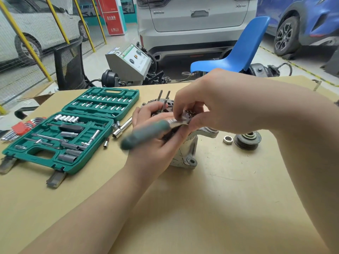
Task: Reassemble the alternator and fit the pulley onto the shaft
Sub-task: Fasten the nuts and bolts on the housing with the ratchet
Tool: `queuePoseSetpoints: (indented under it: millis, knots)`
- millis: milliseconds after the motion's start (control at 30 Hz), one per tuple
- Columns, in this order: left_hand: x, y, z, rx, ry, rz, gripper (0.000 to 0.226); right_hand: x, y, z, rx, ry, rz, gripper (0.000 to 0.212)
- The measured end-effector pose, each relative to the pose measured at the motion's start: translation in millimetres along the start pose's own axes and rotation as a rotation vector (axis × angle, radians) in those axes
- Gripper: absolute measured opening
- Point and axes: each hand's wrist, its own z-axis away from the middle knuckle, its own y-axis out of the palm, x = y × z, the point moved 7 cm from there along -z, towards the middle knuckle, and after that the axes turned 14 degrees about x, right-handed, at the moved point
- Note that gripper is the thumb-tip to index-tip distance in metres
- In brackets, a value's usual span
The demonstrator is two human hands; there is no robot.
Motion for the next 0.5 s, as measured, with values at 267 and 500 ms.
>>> queuePoseSetpoints:
  millis: [267,500]
  knots:
    - [-5.4,-1.9,1.8,-0.049,0.012,0.021,0.017,-4.2,1.6,-2.1,-0.025,0.059,-0.016,0.014]
    - [-6.5,-1.0,-0.2,-0.030,0.032,0.011,0.017,-1.2,1.9,-2.5,0.004,-0.001,-0.020,0.018]
